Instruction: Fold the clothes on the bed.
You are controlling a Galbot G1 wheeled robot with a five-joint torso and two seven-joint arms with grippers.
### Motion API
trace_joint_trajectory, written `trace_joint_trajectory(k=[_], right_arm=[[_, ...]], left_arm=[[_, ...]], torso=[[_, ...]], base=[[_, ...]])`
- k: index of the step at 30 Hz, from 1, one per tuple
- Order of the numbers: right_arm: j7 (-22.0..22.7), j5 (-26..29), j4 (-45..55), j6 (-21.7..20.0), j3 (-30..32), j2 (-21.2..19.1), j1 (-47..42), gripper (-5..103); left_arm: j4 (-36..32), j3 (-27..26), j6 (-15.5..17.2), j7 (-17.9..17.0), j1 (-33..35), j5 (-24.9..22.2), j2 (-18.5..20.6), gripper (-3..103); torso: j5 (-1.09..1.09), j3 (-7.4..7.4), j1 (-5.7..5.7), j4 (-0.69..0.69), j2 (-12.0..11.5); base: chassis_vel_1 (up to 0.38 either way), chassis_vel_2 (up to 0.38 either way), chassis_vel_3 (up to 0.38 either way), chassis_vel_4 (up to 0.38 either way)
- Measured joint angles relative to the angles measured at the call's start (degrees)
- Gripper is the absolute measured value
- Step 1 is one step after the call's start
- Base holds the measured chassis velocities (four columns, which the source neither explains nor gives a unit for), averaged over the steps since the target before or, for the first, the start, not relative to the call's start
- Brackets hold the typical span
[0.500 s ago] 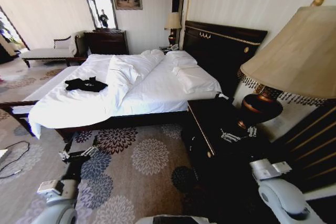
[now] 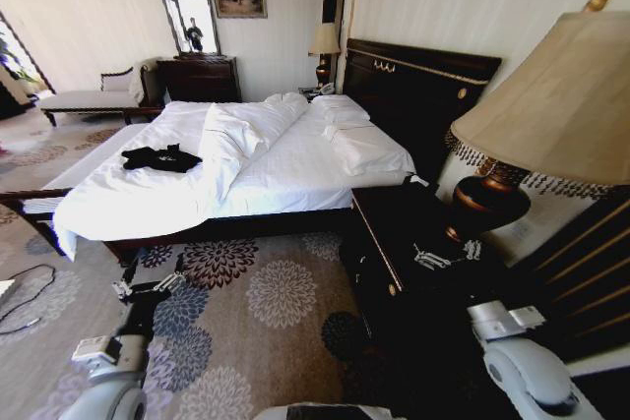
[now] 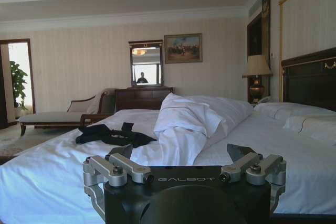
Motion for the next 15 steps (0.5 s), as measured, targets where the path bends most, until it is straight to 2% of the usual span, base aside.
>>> trace_joint_trajectory(k=[15], right_arm=[[-1.24,0.64,-0.59,0.57,-0.45,-0.14,0.73,100]], left_arm=[[0.08,0.32,-0.59,0.38,0.08,0.45,-0.74,100]], torso=[[0.00,0.00,0.00,0.00,0.00]], base=[[0.000,0.000,0.000,0.000]])
